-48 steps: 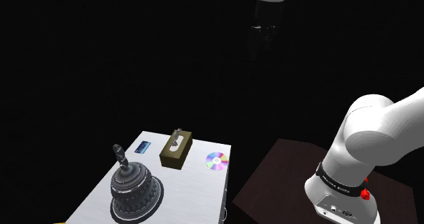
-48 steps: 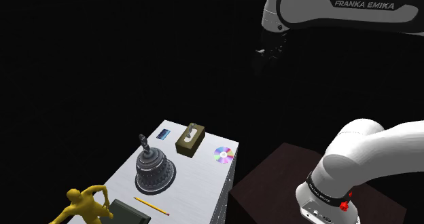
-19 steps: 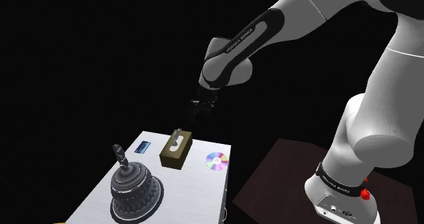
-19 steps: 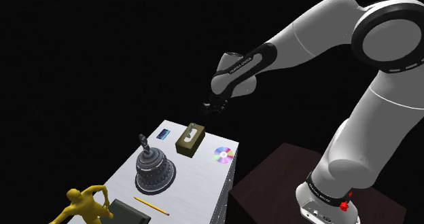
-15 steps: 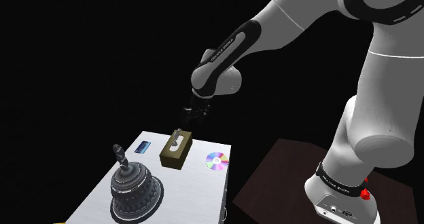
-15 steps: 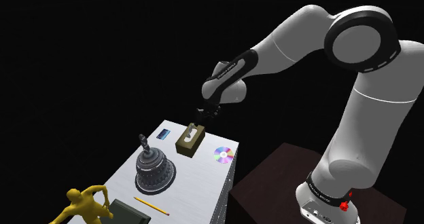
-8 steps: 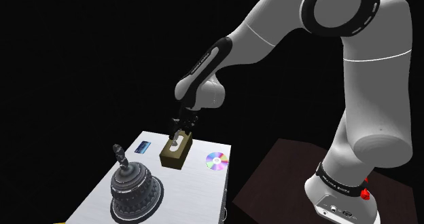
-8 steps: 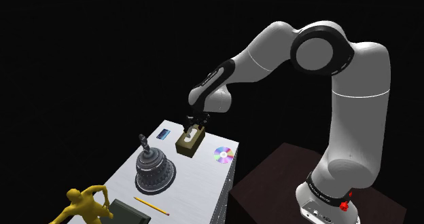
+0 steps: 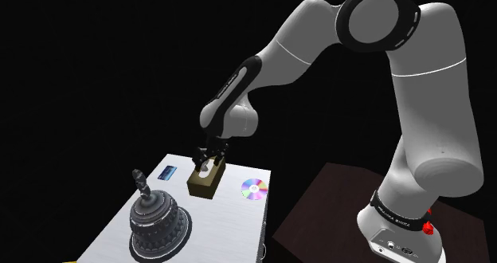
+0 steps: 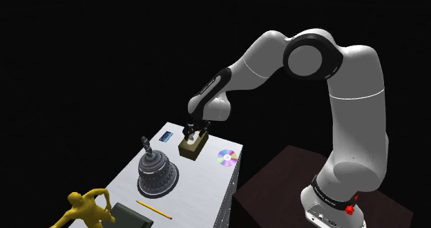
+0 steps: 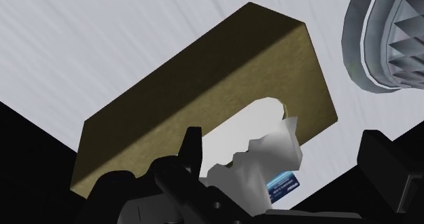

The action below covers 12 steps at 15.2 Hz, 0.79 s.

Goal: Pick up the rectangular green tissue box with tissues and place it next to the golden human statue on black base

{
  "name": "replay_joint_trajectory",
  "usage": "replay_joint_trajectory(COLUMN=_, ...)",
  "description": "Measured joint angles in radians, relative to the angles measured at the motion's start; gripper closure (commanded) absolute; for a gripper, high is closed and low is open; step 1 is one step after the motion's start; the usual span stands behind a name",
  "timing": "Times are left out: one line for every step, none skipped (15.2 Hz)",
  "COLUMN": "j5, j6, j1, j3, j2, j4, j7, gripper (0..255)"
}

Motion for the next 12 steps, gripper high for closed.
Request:
replay_joint_trajectory(j5=0.0, j6=0.001, j1=0.0, j3=0.0, j2=0.002, j4=0.001, j7=0.0, gripper=0)
replay_joint_trajectory(j5=0.0, j6=0.001, j1=0.0, j3=0.0, j2=0.003, j4=0.002, j7=0.0, gripper=0)
replay_joint_trajectory(j5=0.0, j6=0.001, j1=0.0, j3=0.0, j2=0.004, j4=0.003, j7=0.0, gripper=0)
replay_joint_trajectory(j5=0.0, j6=0.001, j1=0.0, j3=0.0, j2=0.004, j4=0.003, j7=0.0, gripper=0)
replay_joint_trajectory(j5=0.0, j6=0.001, j1=0.0, j3=0.0, j2=0.004, j4=0.003, j7=0.0, gripper=255)
replay_joint_trajectory(j5=0.0, j6=0.001, j1=0.0, j3=0.0, j2=0.004, j4=0.003, j7=0.0, gripper=255)
replay_joint_trajectory(j5=0.0, j6=0.001, j1=0.002, j3=0.004, j2=0.002, j4=0.005, j7=0.0, gripper=255)
replay_joint_trajectory(j5=0.0, j6=0.001, j1=0.001, j3=0.002, j2=0.004, j4=0.005, j7=0.0, gripper=255)
replay_joint_trajectory(j5=0.0, j6=0.001, j1=0.001, j3=0.001, j2=0.004, j4=0.005, j7=0.0, gripper=255)
replay_joint_trajectory(j5=-0.001, j6=0.0, j1=0.001, j3=0.0, j2=0.004, j4=0.005, j7=0.0, gripper=255)
replay_joint_trajectory(j5=-0.001, j6=0.0, j1=0.0, j3=0.0, j2=0.004, j4=0.004, j7=0.0, gripper=255)
replay_joint_trajectory(j5=-0.001, j6=0.0, j1=0.0, j3=0.0, j2=0.004, j4=0.004, j7=0.0, gripper=255)
